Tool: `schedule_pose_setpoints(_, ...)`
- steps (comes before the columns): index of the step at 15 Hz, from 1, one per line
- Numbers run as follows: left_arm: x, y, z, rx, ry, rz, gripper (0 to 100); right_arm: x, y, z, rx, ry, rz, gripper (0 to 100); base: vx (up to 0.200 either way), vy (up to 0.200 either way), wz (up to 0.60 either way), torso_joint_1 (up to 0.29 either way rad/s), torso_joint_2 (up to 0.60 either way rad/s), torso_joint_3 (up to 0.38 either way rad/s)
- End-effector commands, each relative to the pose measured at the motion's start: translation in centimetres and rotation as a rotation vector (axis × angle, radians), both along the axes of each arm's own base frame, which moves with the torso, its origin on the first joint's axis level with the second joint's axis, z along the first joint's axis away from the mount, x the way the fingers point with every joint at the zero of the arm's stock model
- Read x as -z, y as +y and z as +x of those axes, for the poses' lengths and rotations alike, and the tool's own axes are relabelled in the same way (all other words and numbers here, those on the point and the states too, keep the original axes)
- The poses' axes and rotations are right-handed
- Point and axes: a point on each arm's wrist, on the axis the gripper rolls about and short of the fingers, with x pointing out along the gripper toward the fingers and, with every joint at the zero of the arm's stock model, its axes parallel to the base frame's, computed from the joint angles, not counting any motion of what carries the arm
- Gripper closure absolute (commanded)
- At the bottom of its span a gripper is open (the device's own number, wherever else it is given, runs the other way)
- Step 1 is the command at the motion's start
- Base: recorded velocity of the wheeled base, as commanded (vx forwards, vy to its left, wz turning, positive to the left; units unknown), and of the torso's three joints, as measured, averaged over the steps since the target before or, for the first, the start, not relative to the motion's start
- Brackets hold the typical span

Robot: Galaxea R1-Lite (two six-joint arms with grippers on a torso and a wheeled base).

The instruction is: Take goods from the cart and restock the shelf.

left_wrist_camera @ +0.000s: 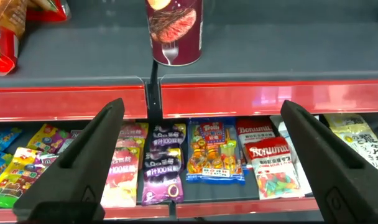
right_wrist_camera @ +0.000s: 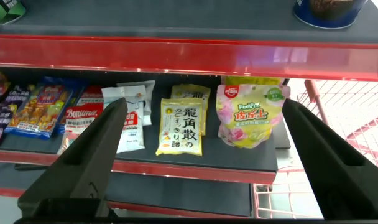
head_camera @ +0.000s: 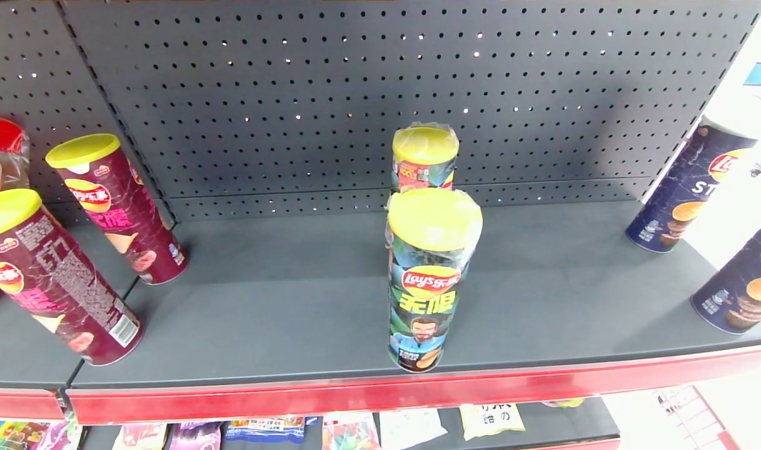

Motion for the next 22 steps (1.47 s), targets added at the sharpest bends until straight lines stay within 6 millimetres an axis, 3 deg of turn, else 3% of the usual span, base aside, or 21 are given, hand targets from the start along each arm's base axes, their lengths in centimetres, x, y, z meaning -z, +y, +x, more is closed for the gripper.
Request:
schedule_pose_setpoints(1,0.0,0.0,0.01,-0.001,0.002,0.0,0,0.0,0.0,0.02,0.0,0.002,-0.001,0,0.0,0.0,0.0,0.0,0.0,0.0)
schedule_pose_setpoints(12,0.0,0.0,0.01,-0.001,0.002,0.0,0,0.0,0.0,0.02,0.0,0.002,-0.001,0,0.0,0.0,0.0,0.0,0.0,0.0)
schedule_pose_setpoints(18,0.0,0.0,0.01,-0.001,0.002,0.0,0,0.0,0.0,0.01,-0.002,0.002,0.0,0,-0.2,0.0,0.0,0.001,0.0,0.002)
schedule_pose_setpoints(22,0.0,0.0,0.01,-0.001,0.002,0.0,0,0.0,0.0,0.02,0.0,0.002,-0.001,0,0.0,0.0,0.0,-0.003,0.0,0.013)
